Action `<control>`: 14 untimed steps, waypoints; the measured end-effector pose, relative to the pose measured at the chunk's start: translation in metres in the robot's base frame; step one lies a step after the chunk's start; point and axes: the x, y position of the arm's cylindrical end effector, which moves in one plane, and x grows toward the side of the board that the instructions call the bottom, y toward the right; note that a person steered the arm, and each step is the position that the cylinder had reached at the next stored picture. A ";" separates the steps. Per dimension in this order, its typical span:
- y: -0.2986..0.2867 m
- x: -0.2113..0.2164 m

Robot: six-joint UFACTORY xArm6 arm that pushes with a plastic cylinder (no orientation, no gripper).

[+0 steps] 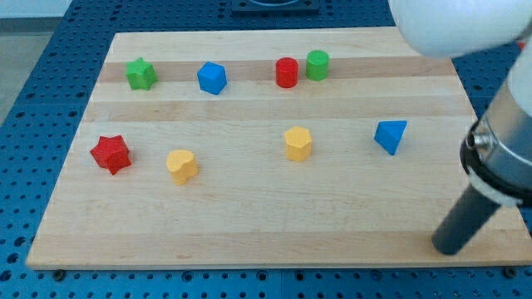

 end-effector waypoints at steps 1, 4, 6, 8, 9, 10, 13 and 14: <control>-0.002 0.002; 0.007 -0.117; -0.003 -0.074; -0.003 -0.071; -0.032 -0.037; -0.033 0.001; -0.040 -0.094; -0.046 -0.094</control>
